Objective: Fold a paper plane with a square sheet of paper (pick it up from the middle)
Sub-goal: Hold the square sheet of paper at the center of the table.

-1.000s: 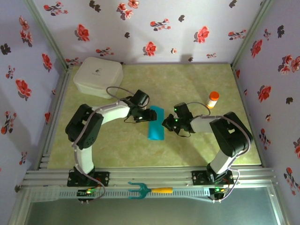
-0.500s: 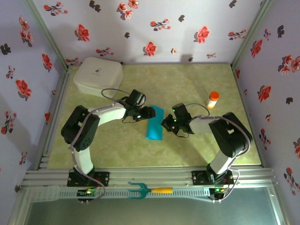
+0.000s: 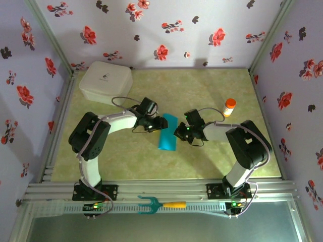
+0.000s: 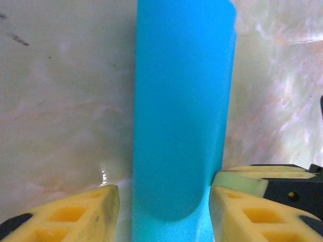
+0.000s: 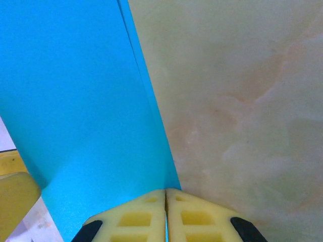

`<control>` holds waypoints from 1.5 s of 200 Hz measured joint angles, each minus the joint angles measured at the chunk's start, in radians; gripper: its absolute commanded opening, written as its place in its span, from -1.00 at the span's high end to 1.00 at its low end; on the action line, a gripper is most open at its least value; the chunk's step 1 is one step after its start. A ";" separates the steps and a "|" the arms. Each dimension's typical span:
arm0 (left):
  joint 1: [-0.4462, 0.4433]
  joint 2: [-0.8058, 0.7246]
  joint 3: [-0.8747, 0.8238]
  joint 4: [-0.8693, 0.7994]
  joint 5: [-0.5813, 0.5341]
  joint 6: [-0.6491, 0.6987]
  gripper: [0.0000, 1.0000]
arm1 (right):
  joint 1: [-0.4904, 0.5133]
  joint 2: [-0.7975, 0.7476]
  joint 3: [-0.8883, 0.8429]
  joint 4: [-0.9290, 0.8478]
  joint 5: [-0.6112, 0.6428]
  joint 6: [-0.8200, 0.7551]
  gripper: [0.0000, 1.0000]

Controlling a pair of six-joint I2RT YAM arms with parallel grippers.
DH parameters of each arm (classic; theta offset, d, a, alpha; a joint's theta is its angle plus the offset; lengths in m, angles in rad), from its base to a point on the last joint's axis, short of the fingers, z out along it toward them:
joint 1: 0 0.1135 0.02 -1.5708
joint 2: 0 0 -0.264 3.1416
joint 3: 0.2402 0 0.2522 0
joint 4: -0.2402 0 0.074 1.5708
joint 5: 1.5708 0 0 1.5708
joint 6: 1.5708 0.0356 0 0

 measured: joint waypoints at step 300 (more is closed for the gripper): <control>-0.005 0.013 -0.013 -0.001 0.010 0.009 0.11 | -0.010 -0.164 0.024 -0.090 0.073 -0.108 0.22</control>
